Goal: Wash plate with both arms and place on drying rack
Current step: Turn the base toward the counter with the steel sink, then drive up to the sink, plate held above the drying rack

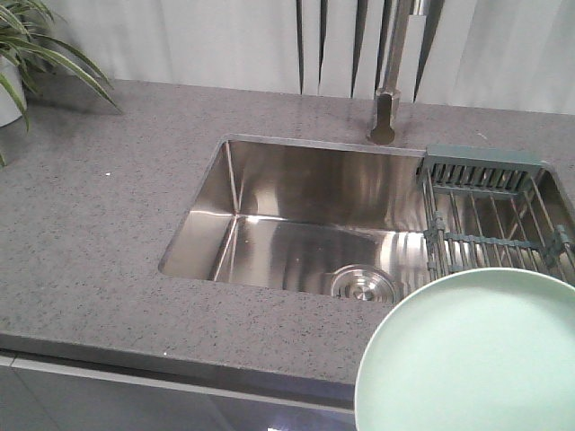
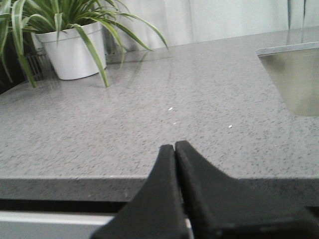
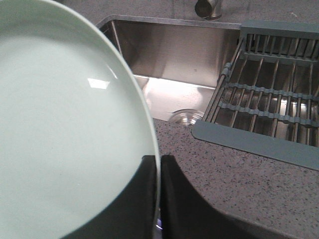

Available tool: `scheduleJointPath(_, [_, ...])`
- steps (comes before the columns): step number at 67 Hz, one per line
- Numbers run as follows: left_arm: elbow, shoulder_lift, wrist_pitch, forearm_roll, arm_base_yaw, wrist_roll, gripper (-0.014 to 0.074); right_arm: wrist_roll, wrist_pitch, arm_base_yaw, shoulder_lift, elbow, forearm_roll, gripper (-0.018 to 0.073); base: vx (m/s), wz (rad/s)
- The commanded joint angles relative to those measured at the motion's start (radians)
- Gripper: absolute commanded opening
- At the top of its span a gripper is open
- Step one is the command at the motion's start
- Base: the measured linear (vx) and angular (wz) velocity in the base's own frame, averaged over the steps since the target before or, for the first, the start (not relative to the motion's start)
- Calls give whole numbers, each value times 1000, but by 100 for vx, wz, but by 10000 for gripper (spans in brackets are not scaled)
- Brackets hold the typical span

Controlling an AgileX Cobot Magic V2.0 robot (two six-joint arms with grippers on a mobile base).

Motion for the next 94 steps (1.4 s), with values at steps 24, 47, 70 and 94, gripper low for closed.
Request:
scheduleJointPath(24, [-21, -13, -73, -2, -19, -7, -7, -2, -71, -5, 11, -24, 12, -1, 4, -16])
scheduleJointPath(47, [-21, -13, -73, -2, -27, -7, -7, -2, -71, -5, 11, -24, 12, -1, 4, -12])
scheduleJointPath(70, [-21, -13, -73, -2, -27, -7, -7, -2, -71, -5, 11, -24, 12, -1, 4, -8])
scheduleJointPath(94, [-21, -13, -73, -2, -27, -7, -7, -2, -71, -5, 11, -24, 12, -1, 6, -7])
